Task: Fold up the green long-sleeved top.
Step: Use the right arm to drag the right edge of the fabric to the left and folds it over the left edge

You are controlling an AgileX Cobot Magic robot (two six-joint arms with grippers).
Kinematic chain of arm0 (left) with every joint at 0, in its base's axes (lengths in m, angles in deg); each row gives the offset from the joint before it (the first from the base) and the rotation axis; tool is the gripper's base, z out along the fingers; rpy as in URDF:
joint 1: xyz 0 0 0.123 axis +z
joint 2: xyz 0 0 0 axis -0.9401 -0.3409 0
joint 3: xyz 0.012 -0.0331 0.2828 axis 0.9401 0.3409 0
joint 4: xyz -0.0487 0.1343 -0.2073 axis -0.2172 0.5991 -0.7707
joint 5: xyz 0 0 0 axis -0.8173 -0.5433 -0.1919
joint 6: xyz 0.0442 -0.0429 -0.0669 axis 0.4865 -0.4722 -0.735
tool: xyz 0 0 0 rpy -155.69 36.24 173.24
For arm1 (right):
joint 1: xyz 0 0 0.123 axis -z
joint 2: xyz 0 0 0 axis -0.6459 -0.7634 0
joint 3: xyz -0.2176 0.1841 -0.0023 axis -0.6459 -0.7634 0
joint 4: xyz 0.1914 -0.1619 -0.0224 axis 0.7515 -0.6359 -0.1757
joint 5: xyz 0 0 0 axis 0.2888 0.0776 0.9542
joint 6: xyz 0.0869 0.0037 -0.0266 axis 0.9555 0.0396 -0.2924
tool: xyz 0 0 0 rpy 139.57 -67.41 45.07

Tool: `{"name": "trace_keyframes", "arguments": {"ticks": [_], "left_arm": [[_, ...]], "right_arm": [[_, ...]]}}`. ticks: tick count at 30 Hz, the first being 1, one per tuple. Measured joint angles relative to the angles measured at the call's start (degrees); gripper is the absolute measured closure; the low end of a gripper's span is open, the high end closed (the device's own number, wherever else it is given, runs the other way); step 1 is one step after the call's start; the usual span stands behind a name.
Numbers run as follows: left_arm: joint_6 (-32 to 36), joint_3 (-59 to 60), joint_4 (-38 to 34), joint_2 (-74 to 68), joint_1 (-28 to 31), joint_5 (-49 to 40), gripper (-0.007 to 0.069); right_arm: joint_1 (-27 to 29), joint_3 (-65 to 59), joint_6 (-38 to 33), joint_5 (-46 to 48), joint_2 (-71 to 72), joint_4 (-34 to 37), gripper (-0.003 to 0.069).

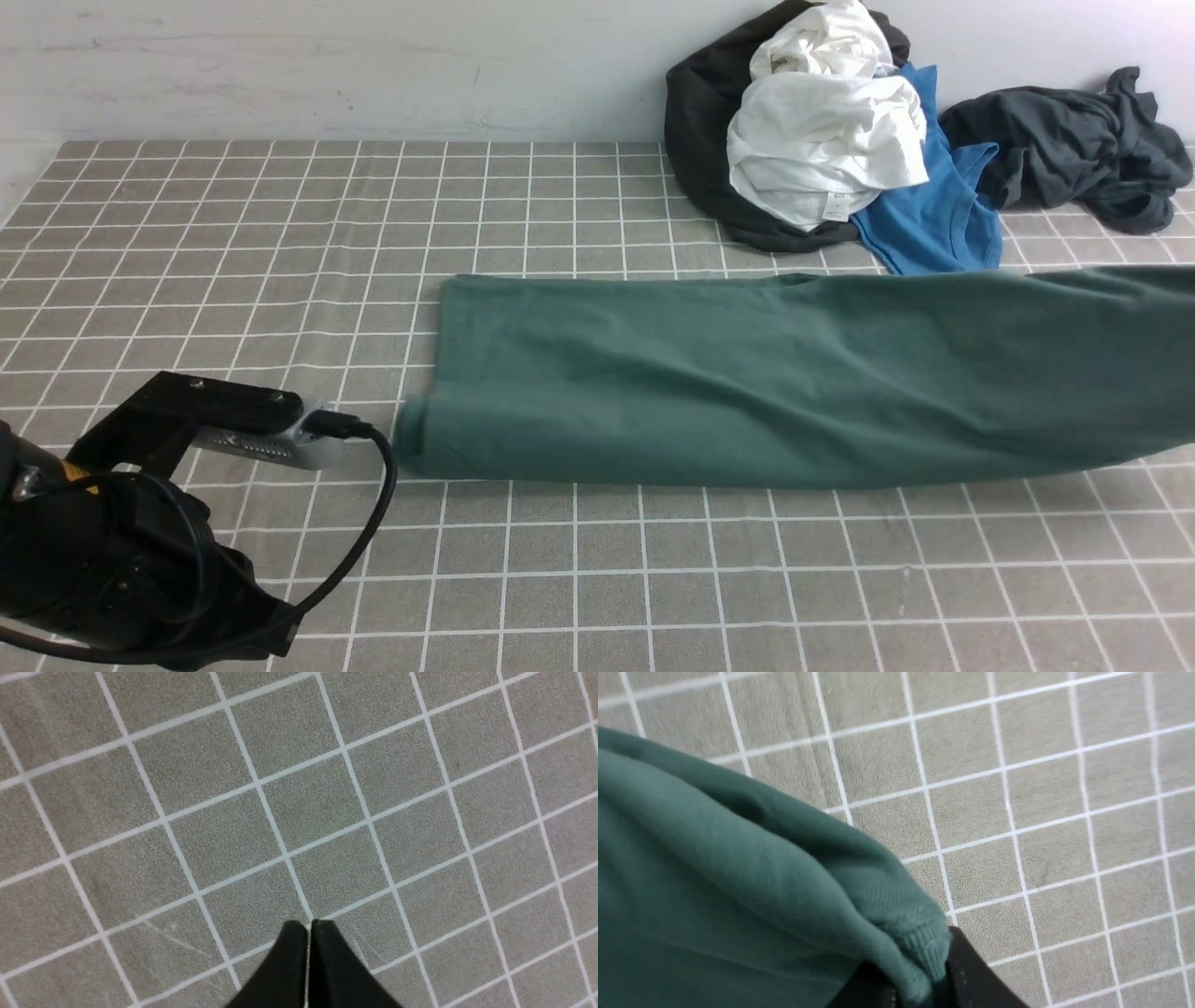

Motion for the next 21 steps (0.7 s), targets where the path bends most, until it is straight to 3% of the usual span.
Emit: {"name": "trace_keyframes", "arguments": {"ticks": [2,6,7,11,18,21], "left_arm": [[0.0,0.0,-0.6,0.0,0.0,0.0,0.0632],[0.0,0.0,-4.1,0.0,0.0,0.0,0.0632],[0.0,0.0,-4.2,0.0,0.0,0.0,0.0632],[0.3,0.0,-5.9,0.0,0.0,0.0,0.0632],[0.4,0.0,-6.4,0.0,0.0,-0.2,0.0632],[0.4,0.0,-6.4,0.0,0.0,-0.4,0.0632]], "right_arm": [[0.1,0.0,0.5,0.2,2.3,2.3,0.0593],[-4.0,0.0,-1.9,0.8,8.6,18.6,0.0593],[-4.7,0.0,-2.4,0.8,8.7,19.3,0.0593],[-15.0,0.0,-8.0,0.8,8.2,33.6,0.0593],[-34.0,0.0,-16.2,-10.9,-0.8,46.1,0.0593],[-37.9,0.0,-17.1,-16.4,-5.0,49.5,0.0593]]}}
